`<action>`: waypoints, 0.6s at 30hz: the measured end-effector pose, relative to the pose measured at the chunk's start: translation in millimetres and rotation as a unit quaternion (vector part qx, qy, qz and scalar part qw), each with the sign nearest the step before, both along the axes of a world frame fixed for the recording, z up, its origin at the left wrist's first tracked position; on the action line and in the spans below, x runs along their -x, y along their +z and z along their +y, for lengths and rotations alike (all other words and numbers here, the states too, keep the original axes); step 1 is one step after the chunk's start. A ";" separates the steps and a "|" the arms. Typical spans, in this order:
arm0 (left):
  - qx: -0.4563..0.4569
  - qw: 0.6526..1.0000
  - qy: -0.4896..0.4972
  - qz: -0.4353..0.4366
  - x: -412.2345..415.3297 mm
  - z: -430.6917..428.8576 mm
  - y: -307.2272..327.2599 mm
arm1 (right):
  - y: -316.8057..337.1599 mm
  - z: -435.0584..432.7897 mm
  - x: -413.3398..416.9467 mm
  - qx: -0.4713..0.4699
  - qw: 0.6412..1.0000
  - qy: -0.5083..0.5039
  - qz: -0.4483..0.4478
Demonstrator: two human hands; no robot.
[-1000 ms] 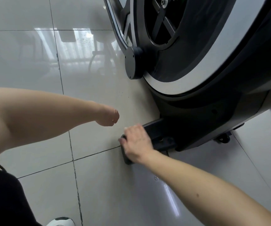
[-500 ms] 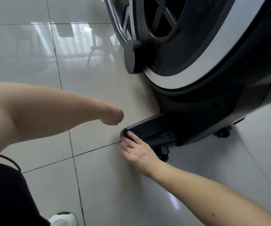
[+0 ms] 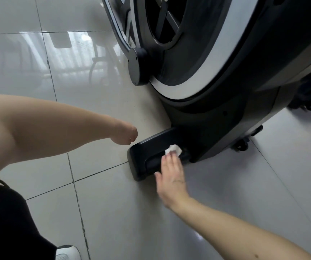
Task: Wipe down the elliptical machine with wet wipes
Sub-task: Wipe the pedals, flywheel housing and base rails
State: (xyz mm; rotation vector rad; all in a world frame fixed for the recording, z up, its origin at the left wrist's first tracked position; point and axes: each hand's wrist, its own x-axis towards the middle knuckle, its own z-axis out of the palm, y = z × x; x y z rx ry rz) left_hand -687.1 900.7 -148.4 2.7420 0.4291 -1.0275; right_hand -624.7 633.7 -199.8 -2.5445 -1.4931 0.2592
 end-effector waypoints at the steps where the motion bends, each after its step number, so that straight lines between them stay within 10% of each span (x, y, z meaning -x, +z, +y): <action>1: 0.001 1.000 -0.004 -0.004 -1.5 -2.3 0.8 | 1.5 -1.4 14.7 0.002 0.999 0.014 0.042; 7: -0.009 1.000 -0.021 0.012 -11.8 -12.9 0.7 | 1.1 -8.5 12.2 0.035 0.987 0.153 0.035; 18: -0.009 1.000 -0.022 -0.003 -10.8 -8.5 4.0 | 17.5 -9.9 -29.3 0.051 0.998 0.001 -0.034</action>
